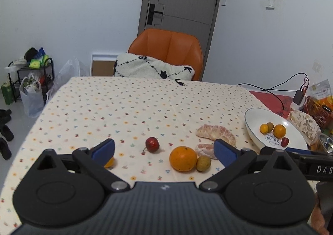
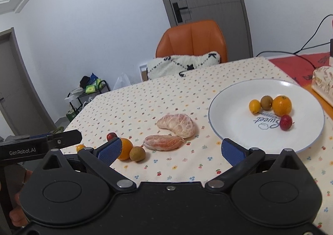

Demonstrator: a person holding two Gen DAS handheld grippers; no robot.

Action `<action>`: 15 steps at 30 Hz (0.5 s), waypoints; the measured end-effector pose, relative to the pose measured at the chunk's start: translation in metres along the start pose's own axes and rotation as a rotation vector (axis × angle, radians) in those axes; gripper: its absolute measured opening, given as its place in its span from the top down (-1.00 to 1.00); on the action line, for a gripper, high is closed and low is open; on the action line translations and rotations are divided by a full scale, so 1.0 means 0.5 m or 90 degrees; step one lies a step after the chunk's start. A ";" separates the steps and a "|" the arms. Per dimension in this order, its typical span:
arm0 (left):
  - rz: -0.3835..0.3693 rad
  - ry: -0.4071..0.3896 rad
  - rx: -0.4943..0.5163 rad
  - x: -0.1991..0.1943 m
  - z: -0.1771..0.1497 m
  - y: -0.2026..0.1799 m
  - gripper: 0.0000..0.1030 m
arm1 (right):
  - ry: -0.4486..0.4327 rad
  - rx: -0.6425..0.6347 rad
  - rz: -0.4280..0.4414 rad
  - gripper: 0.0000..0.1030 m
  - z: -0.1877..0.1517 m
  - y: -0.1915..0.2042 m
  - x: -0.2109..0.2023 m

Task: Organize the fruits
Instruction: 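Grasp a large orange with the left tool while the right tool grasps a pink pomelo segment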

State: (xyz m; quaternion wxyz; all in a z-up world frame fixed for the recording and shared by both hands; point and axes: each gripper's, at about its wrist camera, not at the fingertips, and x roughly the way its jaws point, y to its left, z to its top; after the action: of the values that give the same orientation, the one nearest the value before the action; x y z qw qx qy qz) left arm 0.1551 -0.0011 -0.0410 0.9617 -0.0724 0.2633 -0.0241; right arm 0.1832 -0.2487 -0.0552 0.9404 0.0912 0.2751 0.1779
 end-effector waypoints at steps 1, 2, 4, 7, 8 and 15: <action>-0.001 0.000 -0.002 0.005 0.000 -0.001 -0.95 | 0.005 0.001 0.001 -1.00 0.002 0.001 0.005; -0.001 -0.002 -0.005 0.009 0.000 -0.001 -0.95 | 0.009 0.003 0.004 -1.00 0.004 0.001 0.010; -0.003 -0.001 -0.009 0.017 -0.001 -0.001 -0.91 | 0.015 0.008 0.009 -1.00 0.006 0.000 0.021; -0.005 0.008 -0.019 0.034 0.000 -0.001 -0.78 | 0.025 0.005 0.014 -1.00 0.009 0.002 0.037; -0.006 0.012 -0.023 0.040 0.000 -0.001 -0.73 | 0.029 0.006 0.016 -1.00 0.010 0.002 0.041; -0.032 0.053 -0.040 0.081 -0.001 -0.003 -0.47 | 0.054 0.001 0.040 -0.92 0.014 0.003 0.075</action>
State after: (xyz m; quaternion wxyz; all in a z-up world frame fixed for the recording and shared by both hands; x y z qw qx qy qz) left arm 0.1900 -0.0061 -0.0616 0.9463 -0.1079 0.3018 -0.0429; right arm 0.2161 -0.2333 -0.0670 0.9219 0.0927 0.3115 0.2111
